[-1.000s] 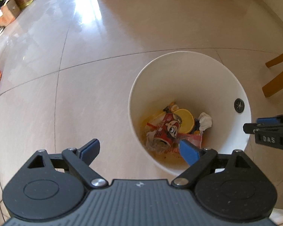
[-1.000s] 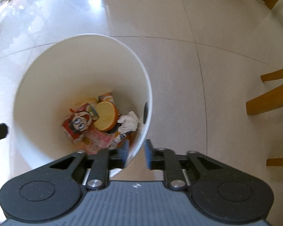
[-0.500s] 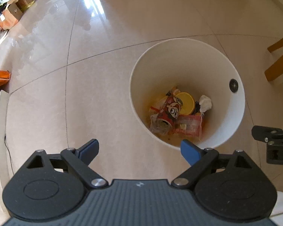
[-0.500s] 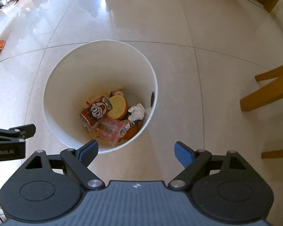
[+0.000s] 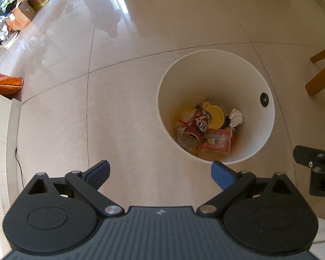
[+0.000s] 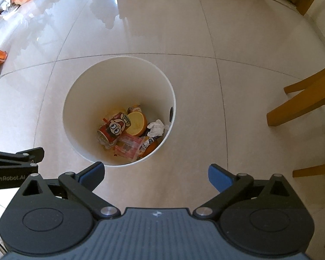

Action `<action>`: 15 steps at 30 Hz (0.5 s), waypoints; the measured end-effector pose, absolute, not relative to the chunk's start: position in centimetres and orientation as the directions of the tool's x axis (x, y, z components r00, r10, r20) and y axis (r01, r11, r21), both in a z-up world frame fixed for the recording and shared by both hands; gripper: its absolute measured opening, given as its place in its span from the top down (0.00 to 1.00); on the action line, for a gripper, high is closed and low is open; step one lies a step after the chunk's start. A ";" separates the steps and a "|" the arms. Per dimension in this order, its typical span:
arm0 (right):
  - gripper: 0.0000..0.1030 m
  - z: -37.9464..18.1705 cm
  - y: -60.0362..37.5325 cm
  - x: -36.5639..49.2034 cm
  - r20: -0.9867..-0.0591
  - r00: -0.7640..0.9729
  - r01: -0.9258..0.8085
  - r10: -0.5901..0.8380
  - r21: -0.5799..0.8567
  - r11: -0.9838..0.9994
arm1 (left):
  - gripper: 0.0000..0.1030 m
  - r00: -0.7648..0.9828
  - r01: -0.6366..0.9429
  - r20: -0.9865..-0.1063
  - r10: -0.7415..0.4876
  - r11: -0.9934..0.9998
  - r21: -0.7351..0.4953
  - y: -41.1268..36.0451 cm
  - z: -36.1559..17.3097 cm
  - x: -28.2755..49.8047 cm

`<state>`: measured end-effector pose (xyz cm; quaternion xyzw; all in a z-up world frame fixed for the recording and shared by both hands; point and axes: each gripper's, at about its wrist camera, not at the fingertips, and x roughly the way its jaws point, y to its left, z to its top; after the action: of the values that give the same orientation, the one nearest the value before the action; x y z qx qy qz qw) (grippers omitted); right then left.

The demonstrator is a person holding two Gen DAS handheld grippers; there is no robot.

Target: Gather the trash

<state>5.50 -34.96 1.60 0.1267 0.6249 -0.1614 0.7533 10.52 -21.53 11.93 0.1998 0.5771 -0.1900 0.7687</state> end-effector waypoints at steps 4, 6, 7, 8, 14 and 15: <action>0.00 1.9 -34.9 5.6 -0.982 0.171 0.402 -0.078 -0.003 0.916 | 0.03 0.227 0.517 -0.972 -0.054 0.853 0.074 -21.7 11.9 10.6; 0.00 2.2 -34.8 5.6 -0.981 0.178 0.397 -0.081 -0.003 0.918 | 0.03 0.211 0.512 -0.976 -0.057 0.857 0.061 -21.5 12.1 10.7; 0.00 2.3 -34.8 5.6 -0.980 0.181 0.395 -0.082 -0.004 0.919 | 0.03 0.203 0.511 -0.978 -0.056 0.858 0.057 -21.5 12.1 10.8; 0.00 2.4 -34.8 5.6 -0.980 0.181 0.393 -0.083 -0.006 0.919 | 0.03 0.199 0.511 -0.978 -0.055 0.858 0.056 -21.5 12.1 10.8; 0.00 2.2 -34.8 5.6 -0.981 0.178 0.389 -0.079 -0.004 0.921 | 0.03 0.180 0.506 -0.983 -0.049 0.861 0.049 -21.3 12.6 11.0; 0.00 2.2 -34.8 5.6 -0.981 0.178 0.390 -0.079 -0.004 0.921 | 0.03 0.175 0.506 -0.983 -0.049 0.861 0.047 -21.3 12.6 11.0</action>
<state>5.61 -34.82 2.24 0.1249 0.6222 -0.1551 0.7571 10.98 -21.30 12.58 0.1858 0.6146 -0.1865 0.7437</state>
